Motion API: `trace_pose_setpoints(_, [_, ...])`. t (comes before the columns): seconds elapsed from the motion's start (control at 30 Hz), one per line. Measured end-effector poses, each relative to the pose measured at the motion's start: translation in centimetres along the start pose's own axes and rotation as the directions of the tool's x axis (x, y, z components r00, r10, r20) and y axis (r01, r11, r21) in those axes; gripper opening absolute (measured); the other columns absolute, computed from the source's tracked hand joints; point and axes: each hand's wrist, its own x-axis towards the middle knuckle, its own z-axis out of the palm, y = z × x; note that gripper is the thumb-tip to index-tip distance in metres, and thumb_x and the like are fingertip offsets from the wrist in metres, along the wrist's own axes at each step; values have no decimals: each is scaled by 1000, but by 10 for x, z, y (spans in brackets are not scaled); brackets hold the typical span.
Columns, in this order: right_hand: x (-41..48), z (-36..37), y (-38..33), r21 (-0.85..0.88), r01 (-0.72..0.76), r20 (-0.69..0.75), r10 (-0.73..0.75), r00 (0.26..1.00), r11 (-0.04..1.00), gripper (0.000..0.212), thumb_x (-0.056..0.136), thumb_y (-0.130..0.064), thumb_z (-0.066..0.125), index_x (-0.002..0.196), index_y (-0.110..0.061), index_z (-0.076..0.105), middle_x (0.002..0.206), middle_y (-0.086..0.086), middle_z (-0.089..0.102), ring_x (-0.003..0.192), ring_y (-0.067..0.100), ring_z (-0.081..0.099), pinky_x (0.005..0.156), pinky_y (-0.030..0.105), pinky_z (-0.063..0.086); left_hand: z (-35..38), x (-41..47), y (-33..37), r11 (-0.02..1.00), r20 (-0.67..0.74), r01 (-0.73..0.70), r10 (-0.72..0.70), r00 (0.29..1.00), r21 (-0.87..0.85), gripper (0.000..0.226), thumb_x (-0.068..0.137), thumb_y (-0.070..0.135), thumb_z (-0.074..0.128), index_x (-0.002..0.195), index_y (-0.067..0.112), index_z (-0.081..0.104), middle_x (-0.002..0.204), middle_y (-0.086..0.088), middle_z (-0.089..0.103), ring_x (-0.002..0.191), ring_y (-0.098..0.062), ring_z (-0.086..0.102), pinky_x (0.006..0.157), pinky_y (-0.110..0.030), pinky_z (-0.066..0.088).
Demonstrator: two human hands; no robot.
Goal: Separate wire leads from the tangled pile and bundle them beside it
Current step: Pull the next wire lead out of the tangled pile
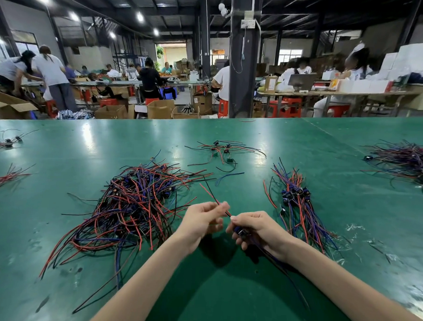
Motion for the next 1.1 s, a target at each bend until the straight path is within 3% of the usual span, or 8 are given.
trace_pose_setpoints(0.17, [0, -1, 0, 22, 16, -19, -15, 1000, 1000, 26, 92, -9, 56, 68, -2, 66, 56, 11, 59, 44, 16, 56, 40, 21, 45, 10, -8, -3, 991, 20, -90, 88, 996, 104, 17, 84, 13, 67, 79, -4, 65, 72, -16, 59, 61, -19, 48, 62, -26, 40])
trace_pose_setpoints(0.27, [-1, -1, 0, 2, 19, -20, -19, 1000, 1000, 27, 91, -10, 58, 66, -3, 66, 56, 12, 59, 44, 16, 55, 40, 21, 45, 8, -8, -1, 975, 1, -165, 167, 986, 147, 15, 83, 6, 69, 68, 3, 66, 62, -6, 62, 52, -11, 51, 54, -18, 43])
trace_pose_setpoints(0.37, [0, -1, -1, -9, 18, -24, -18, 1000, 1000, 24, 91, -8, 57, 68, 0, 64, 55, 11, 58, 43, 16, 55, 39, 21, 44, 9, -6, -1, 945, 4, -226, 232, 973, 238, 14, 82, 5, 70, 69, 2, 67, 59, -3, 62, 48, -6, 51, 52, -16, 44])
trace_pose_setpoints(0.57, [0, 0, 0, 10, 16, -38, -16, 999, 1000, 19, 89, -4, 57, 72, 1, 65, 63, 13, 62, 43, 17, 51, 38, 21, 43, 8, -5, -3, 750, 44, -403, 449, 893, 524, 13, 83, 10, 71, 72, 3, 71, 63, -8, 65, 56, -11, 49, 59, -28, 47])
trace_pose_setpoints(0.63, [0, -1, 0, 13, 18, -37, -17, 999, 1000, 19, 89, -5, 58, 72, 0, 65, 64, 14, 62, 44, 17, 51, 38, 22, 43, 8, -5, -3, 733, 38, -409, 465, 884, 544, 12, 83, 11, 71, 72, 4, 72, 65, -10, 67, 56, -10, 50, 60, -28, 48])
trace_pose_setpoints(0.8, [-1, 0, -2, -11, 19, -7, -19, 1000, 1000, 26, 89, -12, 59, 66, -3, 68, 57, 11, 59, 45, 16, 54, 41, 20, 44, 8, -4, -4, 959, -110, -215, 238, 965, 185, 16, 85, 9, 68, 70, 4, 71, 62, -5, 64, 51, -10, 50, 53, -20, 46])
trace_pose_setpoints(0.97, [-2, 1, -1, -57, 28, 16, -27, 1000, 998, 29, 89, -12, 59, 63, -5, 70, 53, 9, 58, 43, 13, 53, 40, 19, 43, -6, 3, 8, 986, -223, -127, 101, 970, -105, 18, 89, 5, 61, 73, 4, 69, 57, 2, 62, 43, -2, 47, 47, -14, 46])
trace_pose_setpoints(1.1, [-3, 3, 0, -93, 39, 18, -37, 999, 995, 29, 88, -13, 60, 63, -6, 71, 53, 7, 57, 44, 13, 52, 40, 19, 42, -22, 5, 19, 976, -285, -98, 40, 958, -193, 16, 90, 6, 59, 78, 1, 68, 49, 5, 58, 41, -1, 47, 43, -13, 45])
